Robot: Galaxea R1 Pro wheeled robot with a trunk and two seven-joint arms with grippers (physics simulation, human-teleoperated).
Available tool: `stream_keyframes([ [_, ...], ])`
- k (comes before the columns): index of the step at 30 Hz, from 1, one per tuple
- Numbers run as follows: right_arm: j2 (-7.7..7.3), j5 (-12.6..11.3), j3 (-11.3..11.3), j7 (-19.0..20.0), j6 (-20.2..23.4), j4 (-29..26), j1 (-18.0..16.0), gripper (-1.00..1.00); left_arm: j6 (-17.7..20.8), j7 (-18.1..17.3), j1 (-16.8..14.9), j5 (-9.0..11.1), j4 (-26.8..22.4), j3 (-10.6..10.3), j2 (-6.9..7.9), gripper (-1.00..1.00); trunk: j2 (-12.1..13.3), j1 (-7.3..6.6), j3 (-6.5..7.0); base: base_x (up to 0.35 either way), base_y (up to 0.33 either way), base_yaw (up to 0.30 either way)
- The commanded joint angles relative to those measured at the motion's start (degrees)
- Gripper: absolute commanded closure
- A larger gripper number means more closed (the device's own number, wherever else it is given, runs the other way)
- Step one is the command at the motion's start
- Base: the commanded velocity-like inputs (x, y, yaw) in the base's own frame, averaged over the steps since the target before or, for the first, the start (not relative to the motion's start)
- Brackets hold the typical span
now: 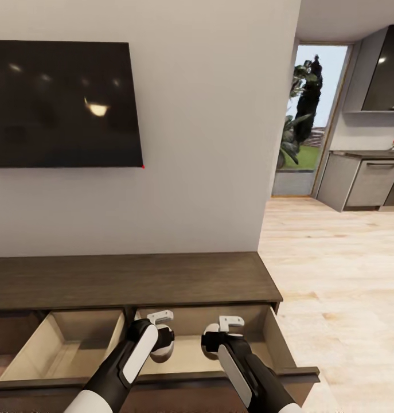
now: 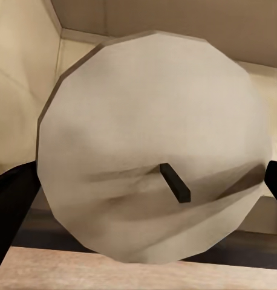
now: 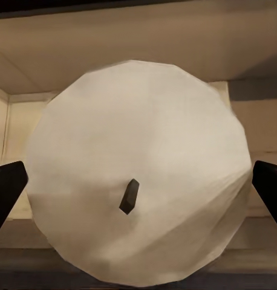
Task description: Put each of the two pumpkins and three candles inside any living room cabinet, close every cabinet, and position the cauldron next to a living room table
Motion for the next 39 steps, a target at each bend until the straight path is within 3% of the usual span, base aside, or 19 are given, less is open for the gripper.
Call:
stream_keyframes([
  [1, 0.0, -0.5, 0.1, -0.6, -0.8, 0.2, 0.0, 1.0, 0.1, 0.7, 0.0, 0.5, -0.1, -0.5, 0.02, 1.0, -0.4, 0.22, -0.24, 0.0, 0.0, 0.0],
  [5, 0.0, -0.5, 0.1, -0.6, -2.8, 1.1, 0.0, 1.0, 0.0, 0.7, 0.0, 0.5, -0.1, -1.8, 0.02, 1.0, -2.1, 1.09, -0.96, 0.0, 0.0, 0.0],
  [11, 0.0, -0.5, 0.1, -0.6, -3.2, 1.4, 0.0, 1.0, 0.0, 0.7, 0.0, 0.6, -0.1, -2.2, 0.02, 1.0, -4.5, 2.41, -2.04, 0.0, 0.0, 0.0],
  [21, 0.0, -0.5, 0.1, -0.6, -3.2, 1.4, 0.0, 1.0, 0.0, 0.7, 0.0, 0.6, -0.1, -2.2, 0.06, 1.0, -4.5, 2.41, -2.04, 0.001, 0.0, 0.0],
  [39, 0.0, -0.5, 0.2, -0.7, -3.1, 1.4, 0.0, 1.0, 0.0, 0.7, 0.0, 0.6, -0.1, -2.2, 0.1, 1.0, -4.5, 2.41, -2.04, 0.13, 0.0, 0.0],
])
